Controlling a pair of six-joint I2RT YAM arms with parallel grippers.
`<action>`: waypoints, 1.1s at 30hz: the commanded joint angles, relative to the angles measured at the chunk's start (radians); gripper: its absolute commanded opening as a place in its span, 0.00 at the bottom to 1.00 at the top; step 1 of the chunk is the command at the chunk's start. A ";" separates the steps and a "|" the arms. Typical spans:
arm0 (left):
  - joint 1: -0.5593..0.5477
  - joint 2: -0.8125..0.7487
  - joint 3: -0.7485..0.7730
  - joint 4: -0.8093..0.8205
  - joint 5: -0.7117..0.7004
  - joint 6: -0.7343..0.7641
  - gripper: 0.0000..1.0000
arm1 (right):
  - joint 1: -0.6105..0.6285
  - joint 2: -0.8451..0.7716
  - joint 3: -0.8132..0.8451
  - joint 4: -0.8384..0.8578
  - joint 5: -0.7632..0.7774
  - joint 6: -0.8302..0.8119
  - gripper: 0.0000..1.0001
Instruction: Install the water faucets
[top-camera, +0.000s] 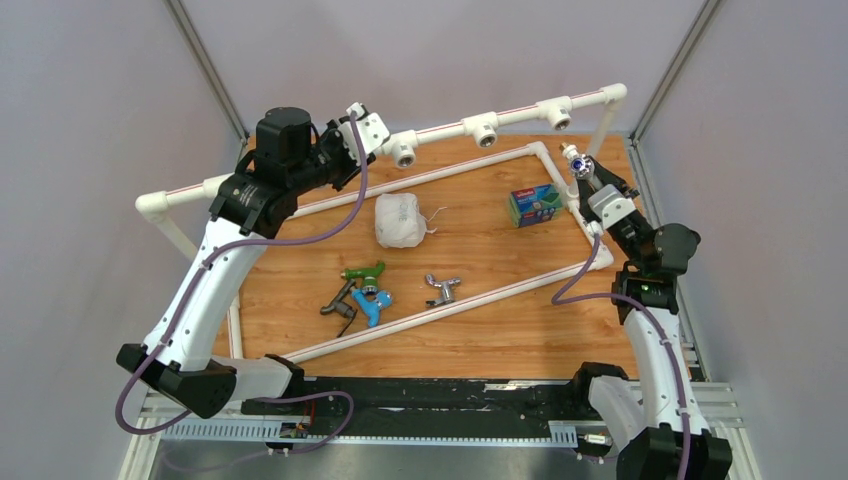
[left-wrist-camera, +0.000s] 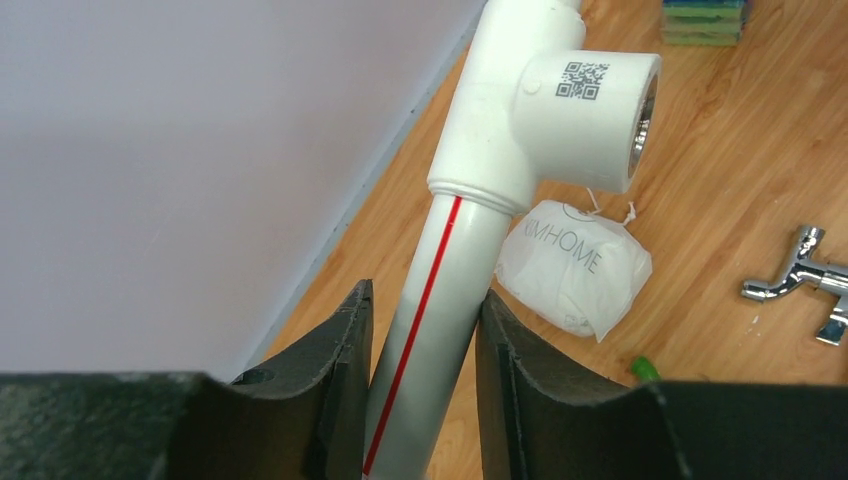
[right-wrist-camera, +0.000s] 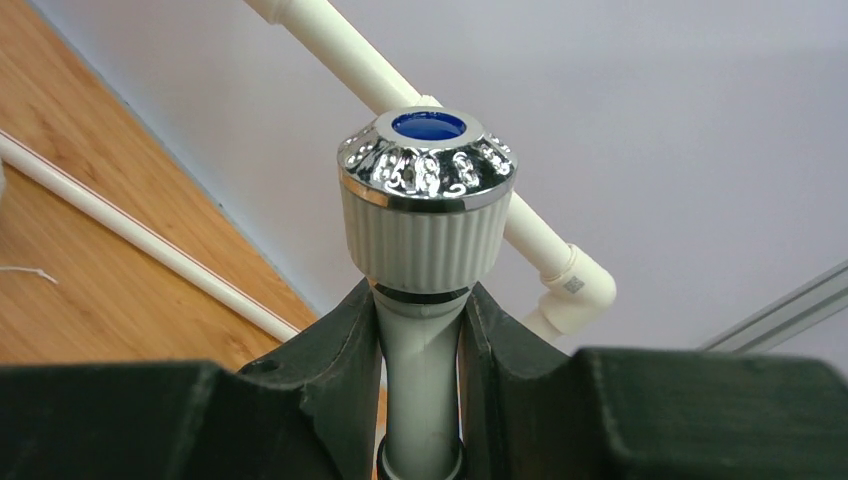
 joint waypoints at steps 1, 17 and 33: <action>0.006 -0.019 -0.030 -0.031 -0.046 -0.270 0.00 | 0.002 0.007 0.066 -0.034 0.008 -0.302 0.00; 0.005 -0.055 -0.037 -0.013 -0.016 -0.284 0.00 | 0.041 0.125 0.103 0.093 0.056 -0.693 0.00; 0.005 -0.035 -0.027 -0.021 0.010 -0.281 0.00 | 0.102 0.182 0.020 0.223 0.105 -0.774 0.00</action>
